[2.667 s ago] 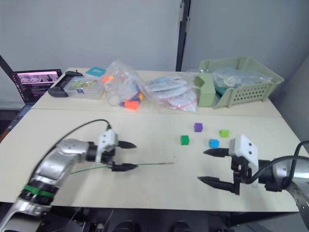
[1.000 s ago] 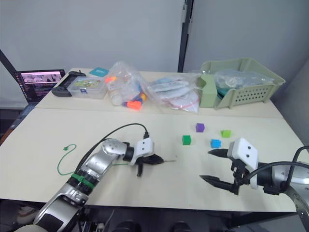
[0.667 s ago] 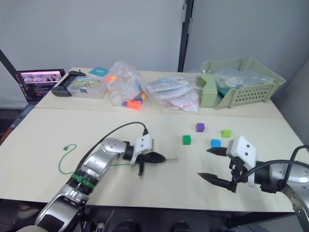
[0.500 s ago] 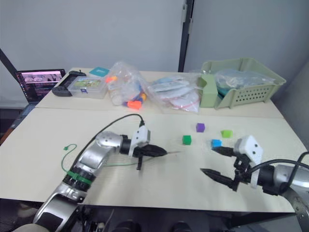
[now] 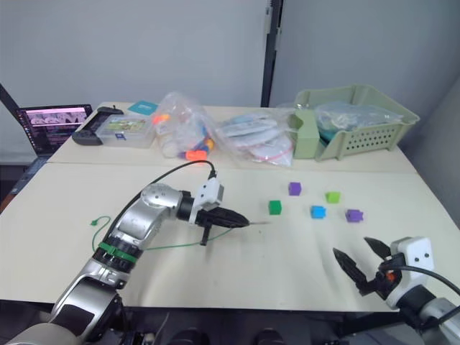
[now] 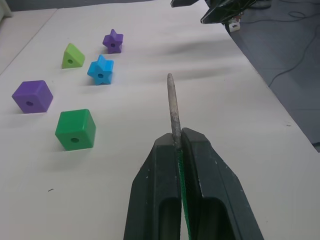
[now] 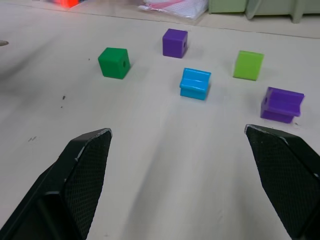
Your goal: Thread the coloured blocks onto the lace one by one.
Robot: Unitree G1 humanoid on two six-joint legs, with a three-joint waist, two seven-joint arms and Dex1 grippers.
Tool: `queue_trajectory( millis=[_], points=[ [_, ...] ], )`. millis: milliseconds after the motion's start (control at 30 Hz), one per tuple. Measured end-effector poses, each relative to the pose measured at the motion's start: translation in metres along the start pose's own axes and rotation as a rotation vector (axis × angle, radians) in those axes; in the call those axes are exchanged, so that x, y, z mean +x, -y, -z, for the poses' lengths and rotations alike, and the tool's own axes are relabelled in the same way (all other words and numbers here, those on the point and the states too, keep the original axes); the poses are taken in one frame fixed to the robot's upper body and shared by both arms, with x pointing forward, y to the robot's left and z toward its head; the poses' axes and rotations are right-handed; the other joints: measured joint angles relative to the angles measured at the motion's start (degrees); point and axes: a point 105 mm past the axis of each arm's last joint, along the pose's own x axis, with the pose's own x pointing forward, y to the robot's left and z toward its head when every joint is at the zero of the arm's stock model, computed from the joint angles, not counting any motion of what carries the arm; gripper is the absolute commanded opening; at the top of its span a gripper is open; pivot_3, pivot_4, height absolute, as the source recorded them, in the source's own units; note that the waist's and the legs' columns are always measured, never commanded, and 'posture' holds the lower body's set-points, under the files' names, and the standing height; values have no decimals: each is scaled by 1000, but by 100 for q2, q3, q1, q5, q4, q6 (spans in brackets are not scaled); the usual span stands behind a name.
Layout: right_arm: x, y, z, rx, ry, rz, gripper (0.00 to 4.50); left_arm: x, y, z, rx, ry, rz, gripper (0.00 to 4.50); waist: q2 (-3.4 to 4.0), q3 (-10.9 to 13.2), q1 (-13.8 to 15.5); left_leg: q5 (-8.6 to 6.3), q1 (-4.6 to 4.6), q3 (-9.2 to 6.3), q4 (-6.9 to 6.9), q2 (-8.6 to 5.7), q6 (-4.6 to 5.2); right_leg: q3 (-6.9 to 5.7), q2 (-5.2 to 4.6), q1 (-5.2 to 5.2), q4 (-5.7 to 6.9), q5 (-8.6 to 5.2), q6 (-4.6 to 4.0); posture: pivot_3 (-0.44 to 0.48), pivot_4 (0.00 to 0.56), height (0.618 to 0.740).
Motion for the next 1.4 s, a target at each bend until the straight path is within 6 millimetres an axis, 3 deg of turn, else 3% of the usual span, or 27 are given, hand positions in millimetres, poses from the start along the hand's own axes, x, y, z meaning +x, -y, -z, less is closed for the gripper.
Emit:
queue_trajectory(
  millis=[100,233,533,767,1000,1167,1267,1400],
  points=[
    [1,12,11,-4,-21,44,4500,-3,3,3,-24,-11,7,35,0,0,-32,0,2,0,-1,0,0,0,0,1,-1,0,0,0,150,737],
    [19,36,23,-24,-39,112,4500,-2,9,6,-39,-14,1,35,3,-1,-65,0,6,4,-2,-1,0,6,0,0,2,0,-1,0,150,737],
    [78,71,13,-40,-27,109,4500,-5,16,7,-47,-27,-76,35,10,-4,-56,2,6,6,-7,-2,3,10,-1,-2,2,1,-1,0,150,737],
    [113,86,5,-79,-33,121,4500,-10,19,5,-60,-29,-125,35,10,-4,-45,2,4,6,-7,-6,3,11,-7,-2,1,2,-1,0,150,737],
    [122,95,2,-95,-36,168,4500,-14,20,4,-66,-36,-152,35,10,-4,-44,2,2,3,-8,-5,3,10,-7,-3,2,2,-1,0,150,737],
    [120,82,13,-62,-55,164,4500,-14,19,4,-68,-38,-161,35,11,-4,-46,1,2,3,-8,-3,3,9,-7,-3,2,2,-1,0,150,737],
    [118,74,23,-34,-68,172,3748,-14,19,4,-68,-37,-160,0,11,-5,-45,2,2,2,-7,-3,3,10,-7,-3,3,2,-1,0,150,737],
    [117,71,30,1,-80,205,2357,-12,20,4,-67,-33,-152,0,12,-5,-47,2,4,4,-7,-4,3,10,-7,-3,3,2,-1,0,150,737]
  ],
)
